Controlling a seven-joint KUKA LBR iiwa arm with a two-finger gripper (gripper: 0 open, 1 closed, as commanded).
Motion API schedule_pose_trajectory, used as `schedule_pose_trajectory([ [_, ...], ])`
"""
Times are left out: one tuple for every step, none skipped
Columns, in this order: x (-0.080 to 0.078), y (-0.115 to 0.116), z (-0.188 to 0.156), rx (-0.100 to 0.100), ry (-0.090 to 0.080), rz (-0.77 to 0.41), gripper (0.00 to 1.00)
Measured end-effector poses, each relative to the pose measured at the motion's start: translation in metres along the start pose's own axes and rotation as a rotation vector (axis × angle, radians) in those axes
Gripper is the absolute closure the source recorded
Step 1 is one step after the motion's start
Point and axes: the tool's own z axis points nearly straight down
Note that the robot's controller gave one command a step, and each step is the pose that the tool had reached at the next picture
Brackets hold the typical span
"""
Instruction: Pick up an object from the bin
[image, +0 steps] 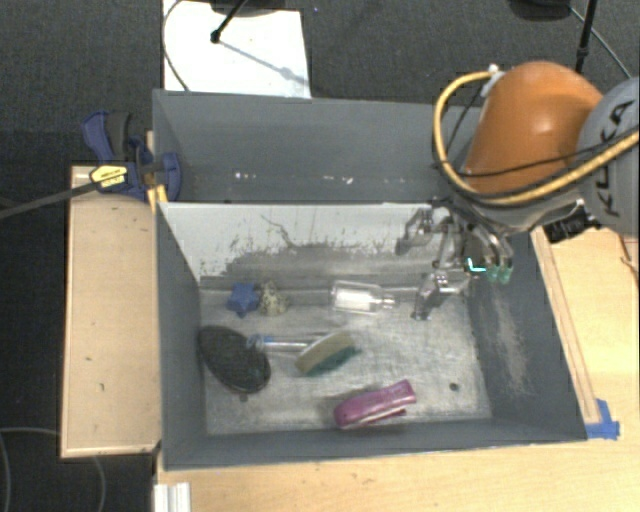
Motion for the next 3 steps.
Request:
schedule_pose_trajectory([
  [0.0131, 0.051, 0.1588, -0.001, 0.003, 0.012, 0.0],
  [0.0107, 0.0494, 0.1542, -0.001, -0.005, 0.014, 1.0],
  [0.0111, 0.0495, 0.1543, -0.001, -0.004, 0.014, 0.0],
])
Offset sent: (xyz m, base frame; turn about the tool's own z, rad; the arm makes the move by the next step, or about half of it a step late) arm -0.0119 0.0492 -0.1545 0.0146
